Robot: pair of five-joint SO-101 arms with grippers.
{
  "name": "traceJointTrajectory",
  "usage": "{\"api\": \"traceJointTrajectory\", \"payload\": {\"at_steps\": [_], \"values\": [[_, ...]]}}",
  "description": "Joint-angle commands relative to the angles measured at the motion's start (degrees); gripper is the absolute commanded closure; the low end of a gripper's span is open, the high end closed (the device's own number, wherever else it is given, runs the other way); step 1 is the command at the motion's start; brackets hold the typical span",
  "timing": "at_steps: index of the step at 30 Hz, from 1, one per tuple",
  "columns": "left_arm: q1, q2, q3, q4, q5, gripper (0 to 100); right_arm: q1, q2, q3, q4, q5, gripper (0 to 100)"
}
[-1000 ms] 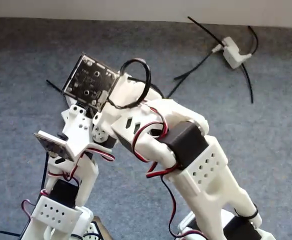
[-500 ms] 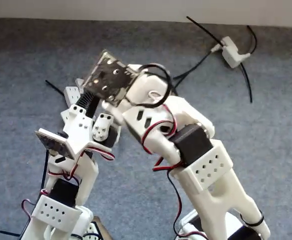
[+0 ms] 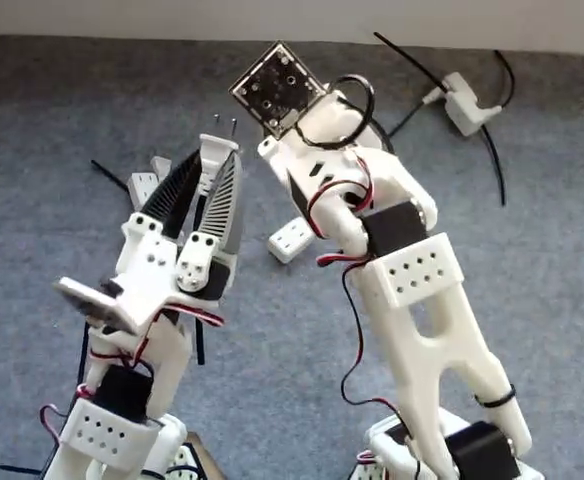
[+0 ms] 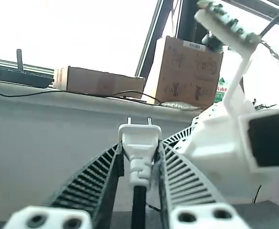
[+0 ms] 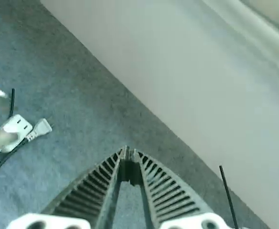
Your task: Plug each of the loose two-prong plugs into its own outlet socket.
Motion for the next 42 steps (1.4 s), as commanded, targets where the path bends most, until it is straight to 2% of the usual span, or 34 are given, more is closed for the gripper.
{"api": "traceJointTrajectory", "payload": {"at_steps": [1,4,9,15,20,26,31,33,38,42], "values": [[0.75,-0.75,-0.84,-1.05,-0.09,99,0.48,-3.82,-0.75,-0.66,0.7,99.1],[0.75,-0.75,0.48,-1.32,-0.09,99,-0.04,-9.54,-0.13,-0.57,-0.18,99.1],[0.75,-0.66,1.45,-1.41,-0.09,99,-2.86,-18.59,-0.04,2.86,-7.12,99.1],[5.93,-0.66,1.63,-1.05,-0.44,99,-11.74,-20.35,3.47,5.05,-0.62,99.1],[6.81,-0.66,2.42,-1.05,-0.44,99,-12.35,-20.26,9.1,-0.92,1.67,99.1],[6.73,-0.66,2.07,-1.05,-0.44,99,-6.99,-15.52,10.42,-4.62,1.67,99.1],[6.73,-0.75,1.54,-1.23,-0.44,99,-0.04,-2.24,3.03,-6.02,1.49,99.1],[5.41,-0.75,1.36,-1.32,-0.44,99,2.68,2.59,-0.84,-5.76,-1.32,99.1],[2.86,-0.66,1.36,-1.41,-0.26,99,7.96,4.53,-10.24,0.92,-8.97,99.1],[2.77,-0.66,1.36,-1.41,-0.18,99,8.57,0.57,-13.05,5.67,-9.76,99.1]]}}
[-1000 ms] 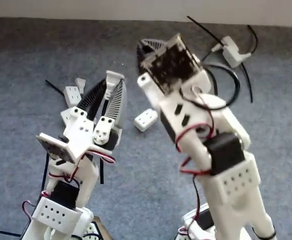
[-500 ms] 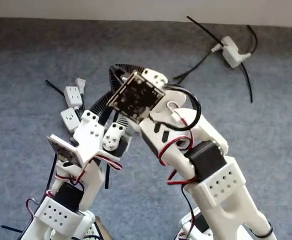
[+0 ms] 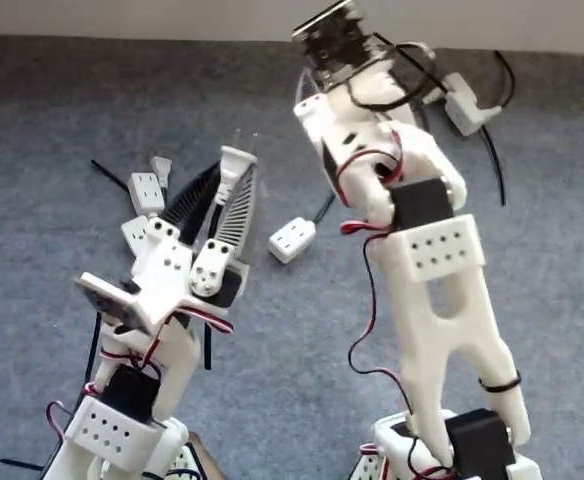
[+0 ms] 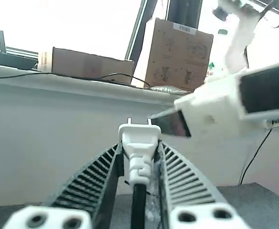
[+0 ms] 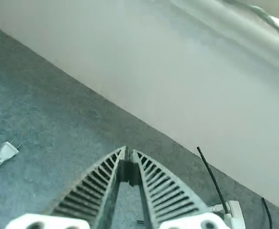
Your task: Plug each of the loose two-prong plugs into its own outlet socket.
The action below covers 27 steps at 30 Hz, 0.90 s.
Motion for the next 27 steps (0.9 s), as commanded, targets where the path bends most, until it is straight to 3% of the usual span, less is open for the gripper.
{"api": "traceJointTrajectory", "payload": {"at_steps": [1,5,8,15,27], "values": [[-0.75,-0.22,-1.36,-1.41,0.0,99,0.48,-5.23,-4.53,3.3,-1.05,99.1],[-2.95,0.31,-1.45,-0.97,0.18,99,0.4,-10.68,-4.7,6.02,-2.9,99.1],[-6.81,0.48,-3.56,3.25,0.18,99,0.92,-14.02,-4.7,6.2,-11.08,99.1],[-12.0,19.82,-28.35,28.66,-0.26,99,4.7,-15.52,-5.49,6.2,-18.46,99.1],[-12.26,63.87,-86.9,70.68,-12.48,99,5.14,-15.52,-5.93,6.37,-20.04,99.1]]}}
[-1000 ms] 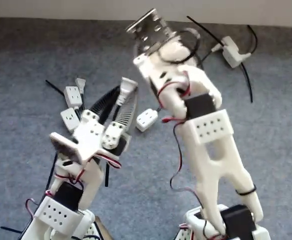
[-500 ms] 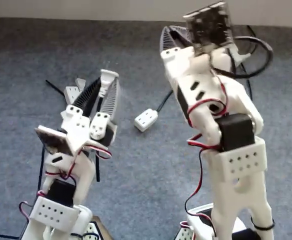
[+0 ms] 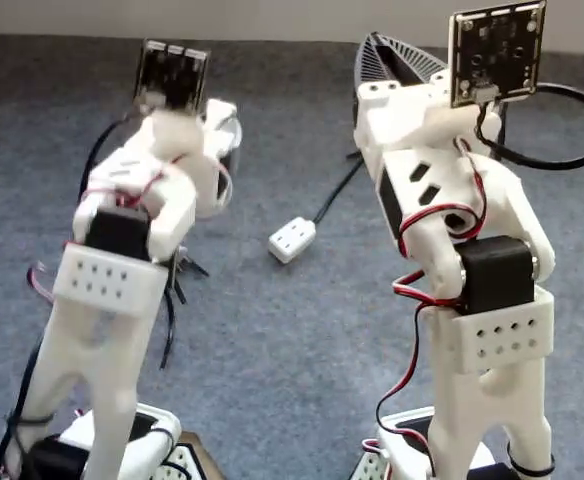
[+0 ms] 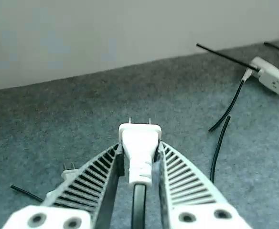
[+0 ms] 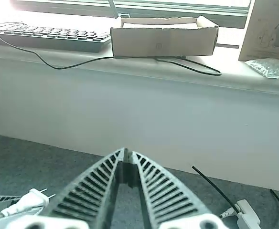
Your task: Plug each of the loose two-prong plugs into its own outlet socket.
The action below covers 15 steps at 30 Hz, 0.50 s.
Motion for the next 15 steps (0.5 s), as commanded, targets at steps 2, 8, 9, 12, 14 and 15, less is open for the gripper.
{"api": "traceJointTrajectory", "payload": {"at_steps": [2,8,9,12,14,15], "values": [[0.75,13.41,-25.98,14.95,-3.52,99,0.66,-1.36,-2.59,0.31,-0.53,99.1],[4.88,31.87,-54.73,37.71,-9.49,99,0.66,-1.27,-2.59,0.31,-0.53,99.1],[5.23,34.95,-59.38,41.05,-10.2,99,0.66,-1.27,-2.59,0.31,-0.53,99.1],[5.49,43.47,-71.34,48.88,-10.81,99,0.66,-1.19,-2.59,0.31,-0.35,99.1],[5.23,47.52,-73.1,49.41,-10.9,99,0.66,-0.92,-2.59,0.31,-0.26,99.1],[5.32,49.1,-73.01,49.41,-12.13,99,0.66,-0.13,-2.86,0.31,-0.26,99.1]]}}
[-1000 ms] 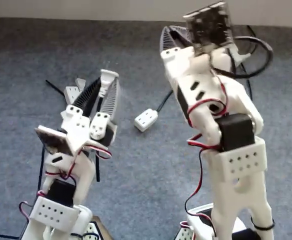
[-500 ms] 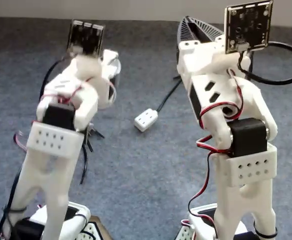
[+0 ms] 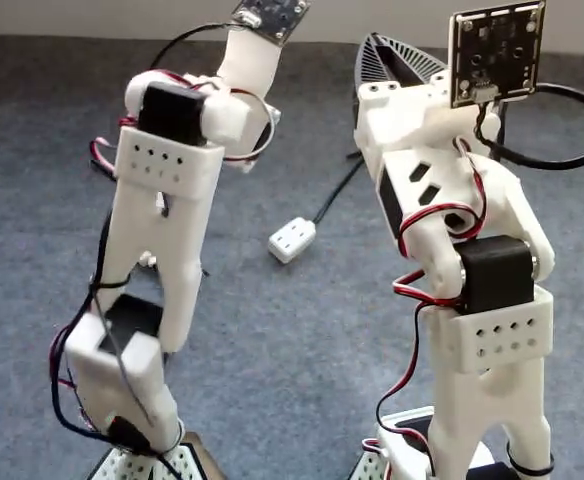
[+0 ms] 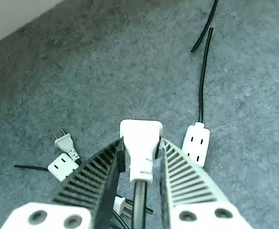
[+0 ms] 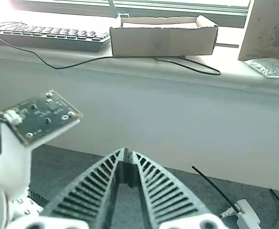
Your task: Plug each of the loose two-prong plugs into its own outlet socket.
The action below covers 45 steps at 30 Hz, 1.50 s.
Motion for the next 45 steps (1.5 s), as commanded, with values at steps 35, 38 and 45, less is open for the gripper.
{"api": "traceJointTrajectory", "payload": {"at_steps": [35,38,45], "values": [[7.96,22.11,-2.42,-4.57,-5.54,99,3.03,40.75,-66.07,35.91,-0.18,98.7],[8.31,24.57,-2.77,-4.22,-3.96,99,3.21,40.75,-70.55,38.55,-0.18,98.6],[8.31,28.35,-2.86,-4.04,-3.87,99,3.21,40.92,-73.27,39.78,-0.09,98.5]]}}
